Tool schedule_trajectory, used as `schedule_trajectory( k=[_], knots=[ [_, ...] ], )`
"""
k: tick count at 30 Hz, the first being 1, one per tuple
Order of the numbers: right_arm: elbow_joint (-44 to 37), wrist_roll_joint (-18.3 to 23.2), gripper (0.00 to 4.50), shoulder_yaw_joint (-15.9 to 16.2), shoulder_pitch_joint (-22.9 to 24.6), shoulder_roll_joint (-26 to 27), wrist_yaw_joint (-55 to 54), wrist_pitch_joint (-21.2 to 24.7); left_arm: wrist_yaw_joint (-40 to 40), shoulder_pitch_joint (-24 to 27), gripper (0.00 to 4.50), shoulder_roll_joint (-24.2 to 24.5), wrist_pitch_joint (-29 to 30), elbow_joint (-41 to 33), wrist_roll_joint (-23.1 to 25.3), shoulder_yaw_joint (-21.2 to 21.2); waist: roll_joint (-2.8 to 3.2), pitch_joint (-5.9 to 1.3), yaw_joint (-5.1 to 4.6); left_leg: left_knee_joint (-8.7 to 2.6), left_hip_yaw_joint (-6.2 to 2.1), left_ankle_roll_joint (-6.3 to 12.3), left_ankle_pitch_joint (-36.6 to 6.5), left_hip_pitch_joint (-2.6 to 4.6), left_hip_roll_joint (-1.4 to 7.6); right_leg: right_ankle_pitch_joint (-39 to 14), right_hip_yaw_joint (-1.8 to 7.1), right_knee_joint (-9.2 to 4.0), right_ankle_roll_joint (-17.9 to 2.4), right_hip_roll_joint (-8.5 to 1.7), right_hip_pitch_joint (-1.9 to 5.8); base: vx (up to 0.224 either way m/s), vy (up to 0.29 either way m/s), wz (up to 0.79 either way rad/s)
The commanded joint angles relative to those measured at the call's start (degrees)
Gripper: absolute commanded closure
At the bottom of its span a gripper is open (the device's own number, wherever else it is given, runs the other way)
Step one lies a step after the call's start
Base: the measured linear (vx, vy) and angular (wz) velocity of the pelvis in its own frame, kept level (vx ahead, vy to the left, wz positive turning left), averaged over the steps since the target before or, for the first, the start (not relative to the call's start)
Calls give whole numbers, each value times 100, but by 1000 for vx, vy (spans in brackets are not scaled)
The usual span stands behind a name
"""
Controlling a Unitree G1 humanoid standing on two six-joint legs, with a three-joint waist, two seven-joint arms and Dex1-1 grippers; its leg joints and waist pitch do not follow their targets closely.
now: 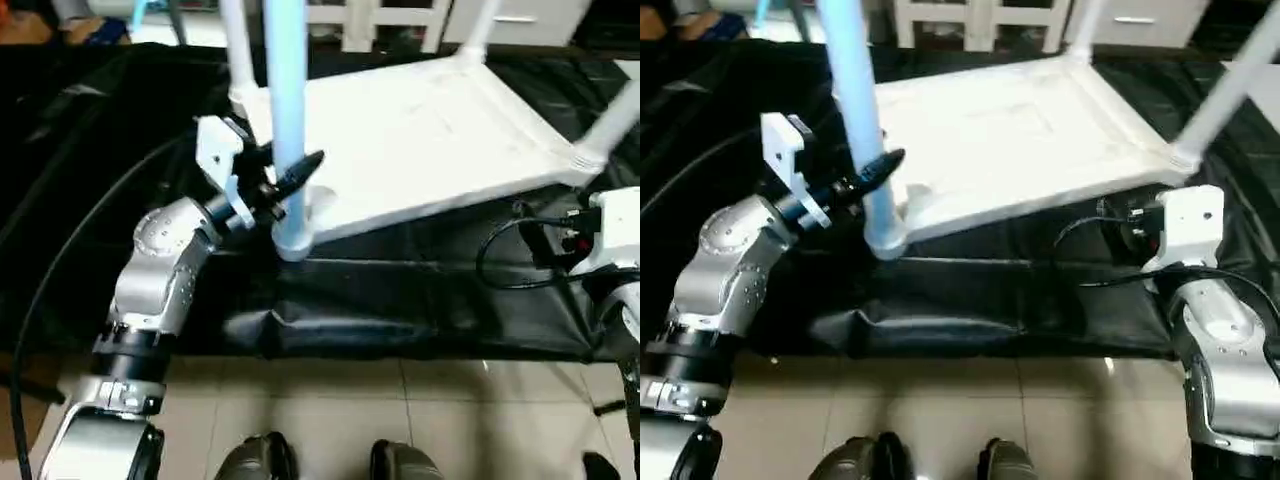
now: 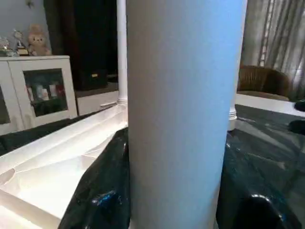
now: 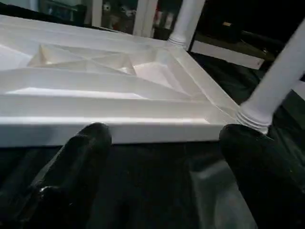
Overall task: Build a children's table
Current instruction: Flip table
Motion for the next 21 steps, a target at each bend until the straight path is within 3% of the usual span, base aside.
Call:
schedule_trajectory(
  k=[1, 4, 6, 8, 11, 13, 16, 17, 21],
  knots=[
    [-113, 37, 46, 49, 62, 65, 22, 52, 1, 66, 264, 282, -80, 411, 313, 248, -123, -455, 14, -500, -351, 73, -1389, 204, 508, -1357, 223, -463, -995, -398, 128, 0, 0, 0],
    [-99, 60, 46, 139, 14, 99, 64, 70, -117, 79, 264, 406, -71, 498, 208, 345, -136, -465, -45, -513, -385, 70, -1357, 155, 516, -1388, 200, -436, -1058, -398, 162, 0, 0, 0],
    [-113, 84, 46, 215, -9, 143, 96, 69, -441, 172, 264, 510, 133, 383, -116, 481, -143, -495, -59, -505, -372, 44, -1354, 191, 515, -1272, 203, -419, -1120, -391, 137, 0, 0, 0],
    [-120, 101, 46, 241, -13, 162, 107, 72, -651, 243, 208, 571, 259, 278, -296, 534, -150, -507, -79, -494, -359, 96, -1270, 195, 514, -1032, 206, -405, -1208, -383, 139, 0, 0, 0],
    [-101, 93, 46, 263, -13, 198, 96, 57, -1099, 451, 189, 813, 472, 126, -518, 522, -153, -522, -75, -462, -323, 252, -1017, 208, 514, -706, 218, -376, -1361, -383, 133, 0, 0, 0],
    [-86, 90, 46, 275, -22, 216, 97, 51, -978, 463, 182, 912, 376, 249, -376, 561, -172, -557, -75, -433, -305, 385, -773, 200, 509, -396, 213, -338, -1404, -364, 150, 0, 0, 0],
    [-76, 90, 46, 336, -35, 240, 112, 54, -280, 379, 147, 1083, 8, 648, 158, 718, -143, -583, -29, -404, -286, 524, -500, 220, 517, 67, 200, -288, -1476, -335, 135, 0, 0, 0],
    [-80, 89, 46, 357, -33, 241, 120, 57, -239, 395, 147, 1106, 45, 629, 128, 784, -163, -579, -13, -410, -284, 506, -595, 225, 521, -12, 198, -299, -1473, -339, 137, 0, 0, 0],
    [-79, 100, 46, 383, -18, 254, 137, 63, -54, 581, 110, 1073, 377, 276, -43, 966, -141, -570, 9, -433, -282, 358, -710, 256, 535, -199, 193, -296, -1504, -339, 114, 0, 0, 0]
  ],
)
